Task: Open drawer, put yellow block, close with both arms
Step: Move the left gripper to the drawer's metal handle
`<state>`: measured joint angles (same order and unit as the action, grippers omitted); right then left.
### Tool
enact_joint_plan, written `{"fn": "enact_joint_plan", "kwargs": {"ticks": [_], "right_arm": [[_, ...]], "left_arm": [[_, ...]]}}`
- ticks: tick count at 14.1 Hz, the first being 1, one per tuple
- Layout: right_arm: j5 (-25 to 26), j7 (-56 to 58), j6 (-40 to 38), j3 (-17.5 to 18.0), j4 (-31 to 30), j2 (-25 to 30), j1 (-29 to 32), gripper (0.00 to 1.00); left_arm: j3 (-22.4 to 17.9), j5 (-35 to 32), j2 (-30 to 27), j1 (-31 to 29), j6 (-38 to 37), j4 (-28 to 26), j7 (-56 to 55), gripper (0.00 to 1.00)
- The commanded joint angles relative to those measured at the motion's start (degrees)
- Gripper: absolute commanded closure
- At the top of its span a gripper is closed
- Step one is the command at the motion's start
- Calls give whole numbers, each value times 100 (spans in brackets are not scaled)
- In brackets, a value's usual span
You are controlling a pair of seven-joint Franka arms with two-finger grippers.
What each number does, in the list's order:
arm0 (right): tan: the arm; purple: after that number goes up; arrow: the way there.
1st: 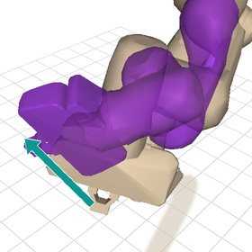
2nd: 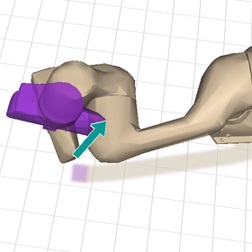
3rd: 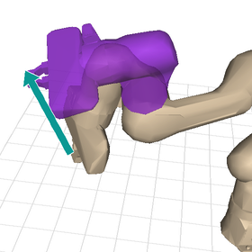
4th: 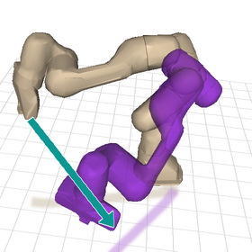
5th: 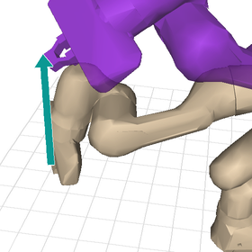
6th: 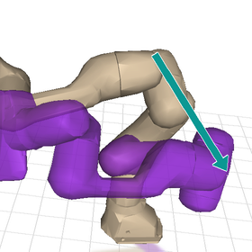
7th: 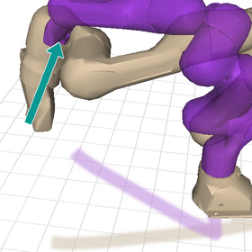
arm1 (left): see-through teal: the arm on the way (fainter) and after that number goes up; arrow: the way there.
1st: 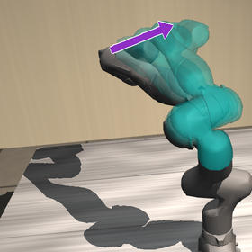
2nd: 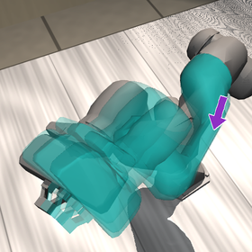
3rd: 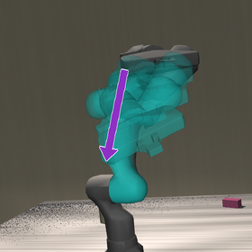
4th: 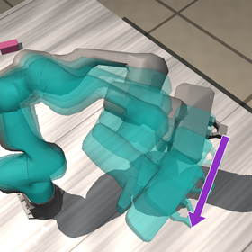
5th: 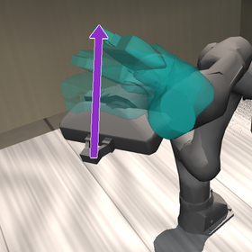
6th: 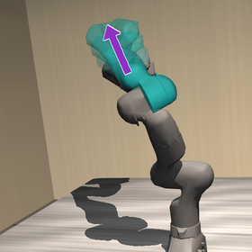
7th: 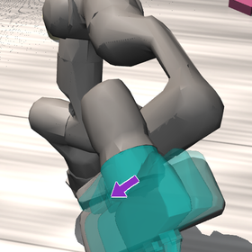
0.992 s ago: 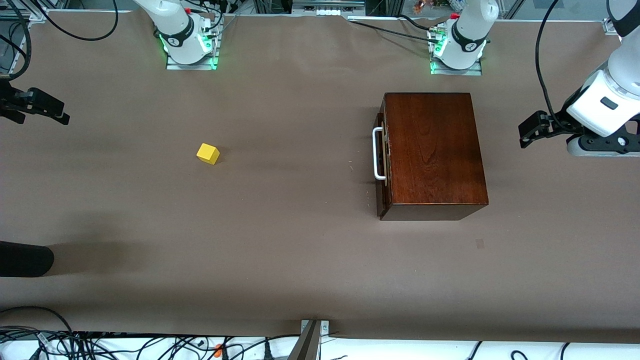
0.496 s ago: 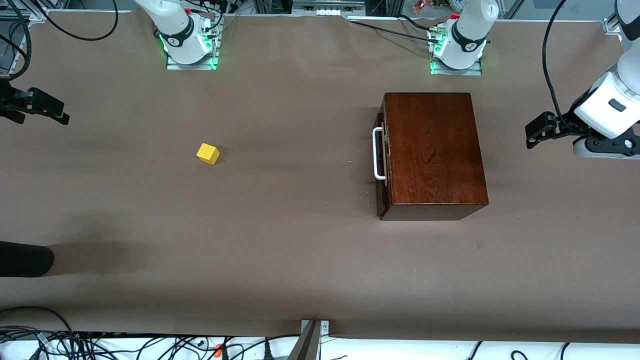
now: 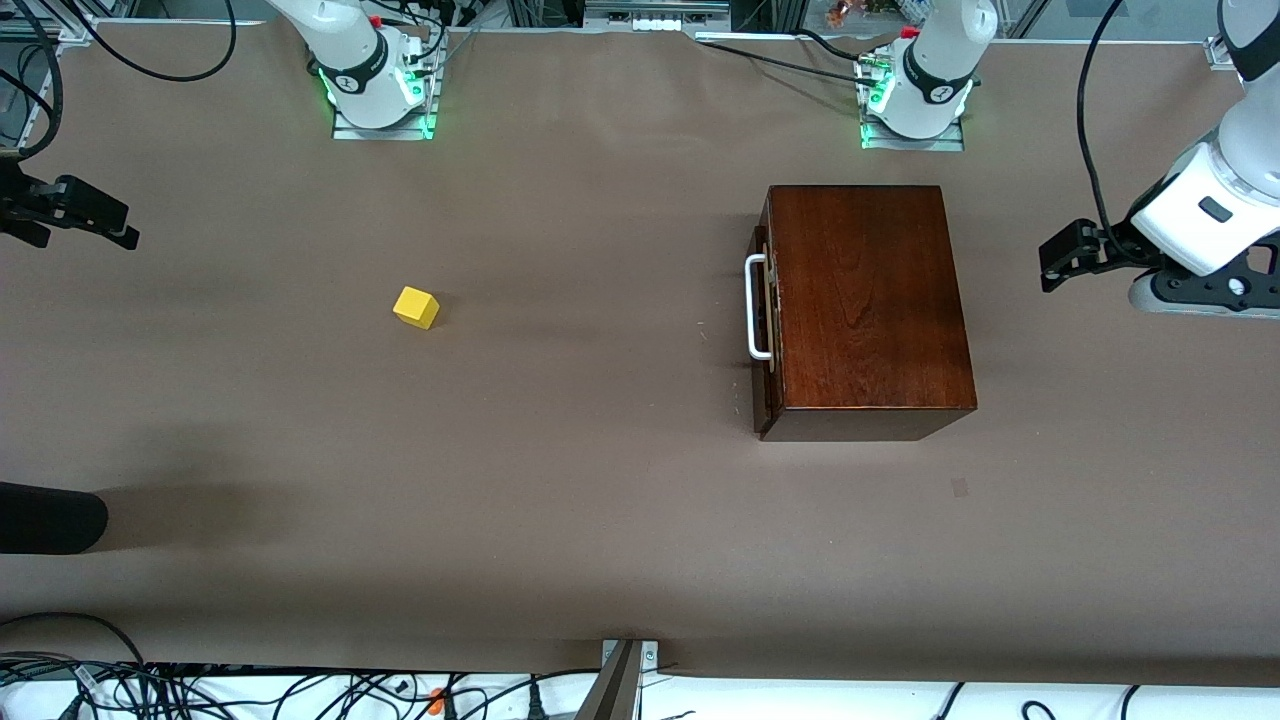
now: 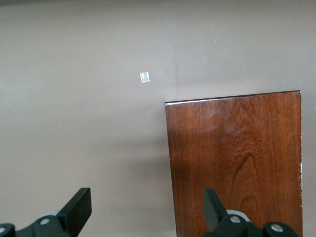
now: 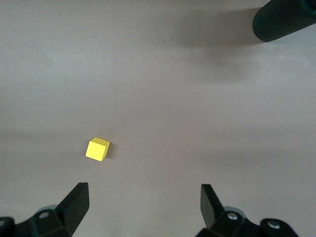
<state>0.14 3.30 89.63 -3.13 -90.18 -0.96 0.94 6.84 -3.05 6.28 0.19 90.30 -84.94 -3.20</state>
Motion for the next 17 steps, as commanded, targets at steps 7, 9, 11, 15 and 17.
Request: {"fn": "enact_joint_plan", "kwargs": {"ticks": [7,9,11,15,17], "right_arm": [[39,12,-95,32,106,-18,38,0],[30,12,-95,23,115,-18,38,0],[30,12,-95,23,115,-18,38,0],[39,12,-95,23,124,-18,38,0],[30,12,-95,23,141,-18,38,0]], "left_arm": [[871,85,364,585,-153,180,-2058,0],[881,85,557,1024,-153,136,-2516,0],[881,85,751,1359,-144,118,-2938,0],[881,-12,1286,2202,101,127,-3756,0],[881,-142,1524,2641,181,127,-3810,0]]}}
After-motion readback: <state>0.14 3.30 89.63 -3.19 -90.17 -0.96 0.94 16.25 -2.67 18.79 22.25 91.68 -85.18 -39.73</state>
